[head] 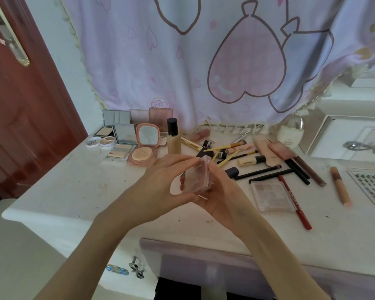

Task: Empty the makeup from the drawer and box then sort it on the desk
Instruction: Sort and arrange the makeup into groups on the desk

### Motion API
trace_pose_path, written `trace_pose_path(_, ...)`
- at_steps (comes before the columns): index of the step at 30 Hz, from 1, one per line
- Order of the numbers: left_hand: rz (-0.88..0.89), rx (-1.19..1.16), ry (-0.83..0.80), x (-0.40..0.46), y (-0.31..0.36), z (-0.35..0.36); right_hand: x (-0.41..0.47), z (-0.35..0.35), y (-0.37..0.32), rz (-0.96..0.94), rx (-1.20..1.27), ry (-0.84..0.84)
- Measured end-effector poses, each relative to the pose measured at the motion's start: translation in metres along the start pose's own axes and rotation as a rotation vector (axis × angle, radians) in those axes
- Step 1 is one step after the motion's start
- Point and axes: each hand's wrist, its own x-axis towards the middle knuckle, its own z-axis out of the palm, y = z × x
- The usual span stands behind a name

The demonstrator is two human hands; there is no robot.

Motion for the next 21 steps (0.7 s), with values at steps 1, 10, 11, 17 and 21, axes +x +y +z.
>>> trace_pose_path(1,0.005,-0.013,0.0,0.0,0.0,-0.001,0.0,0.0,0.001,-0.001,0.003,-0.006)
trace_pose_path(10,-0.057,-0.072,-0.056,-0.005,-0.011,-0.016,0.007,0.012,0.007,0.025,0.018,-0.048)
trace_pose_path(11,-0.081,-0.082,-0.054,-0.007,-0.013,-0.021,0.01,0.016,0.009,0.031,0.015,-0.056)
trace_pose_path(17,-0.175,-0.186,-0.08,-0.026,-0.032,-0.053,0.029,0.05,0.025,0.087,0.016,-0.09)
trace_pose_path(21,-0.263,-0.198,-0.085,-0.041,-0.053,-0.073,0.049,0.076,0.043,0.117,0.053,-0.107)
